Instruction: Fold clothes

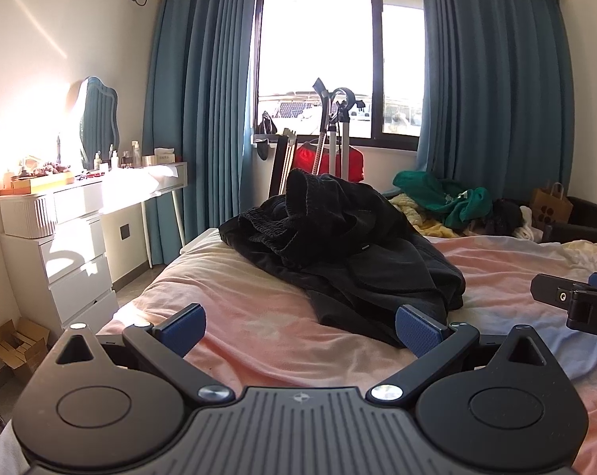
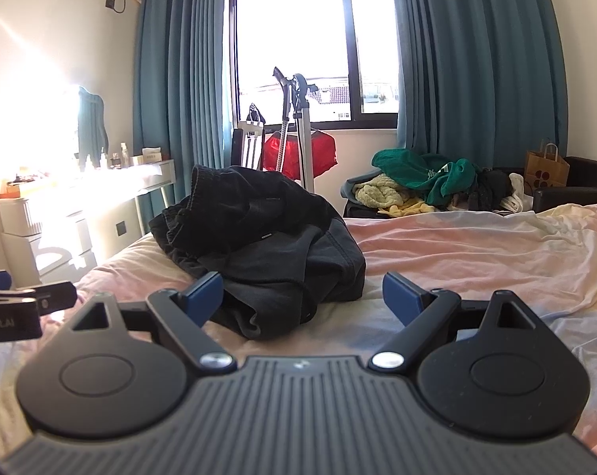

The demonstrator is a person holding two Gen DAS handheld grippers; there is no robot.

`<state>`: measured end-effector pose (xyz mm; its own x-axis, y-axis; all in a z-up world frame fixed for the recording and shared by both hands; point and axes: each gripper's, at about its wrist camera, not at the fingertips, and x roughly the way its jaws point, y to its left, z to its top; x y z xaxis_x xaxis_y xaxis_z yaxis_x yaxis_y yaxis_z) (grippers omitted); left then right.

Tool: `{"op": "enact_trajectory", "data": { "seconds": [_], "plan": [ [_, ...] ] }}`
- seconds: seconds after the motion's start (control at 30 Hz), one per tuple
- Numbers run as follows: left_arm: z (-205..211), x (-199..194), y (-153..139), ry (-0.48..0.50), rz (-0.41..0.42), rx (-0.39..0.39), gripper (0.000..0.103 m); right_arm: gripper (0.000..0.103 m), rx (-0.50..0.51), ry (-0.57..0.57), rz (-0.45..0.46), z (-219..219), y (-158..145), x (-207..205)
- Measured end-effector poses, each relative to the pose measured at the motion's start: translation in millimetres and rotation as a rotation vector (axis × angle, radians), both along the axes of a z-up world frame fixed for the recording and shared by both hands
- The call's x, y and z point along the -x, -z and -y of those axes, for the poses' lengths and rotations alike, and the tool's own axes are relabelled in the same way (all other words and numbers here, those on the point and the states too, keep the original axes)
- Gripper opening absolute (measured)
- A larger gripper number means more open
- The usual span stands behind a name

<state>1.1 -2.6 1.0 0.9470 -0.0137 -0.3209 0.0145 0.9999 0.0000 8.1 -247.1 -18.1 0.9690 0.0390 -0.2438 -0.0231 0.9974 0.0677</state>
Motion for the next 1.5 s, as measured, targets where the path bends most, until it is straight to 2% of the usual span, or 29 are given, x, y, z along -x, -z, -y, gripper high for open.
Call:
{"op": "enact_trajectory", "data": {
  "seconds": [0.2, 0.5, 0.73, 1.07, 1.5],
  "plan": [
    [-3, 0, -1, 0.014, 0.013, 0.056, 0.103, 0.089, 0.002, -0.001, -0.001, -1, -1, 1],
    [4, 3, 0, 0.023, 0.017, 0.03, 0.103, 0.089, -0.004, 0.008, 0.004, -1, 0, 2],
    [14, 6, 4, 0.035, 0.008, -0.019, 0.103, 0.089, -0.001, 0.005, 0.0, -2, 1, 2],
    [8, 3, 6, 0.025, -0.017, -0.013, 0.103, 0.089, -0.017, 0.02, -0.001, 0, 4, -1],
    [7, -2, 8, 0.022, -0.027, -0.026, 0.103, 0.089, 0.016, 0.015, -0.039, -7, 9, -5]
  ]
}}
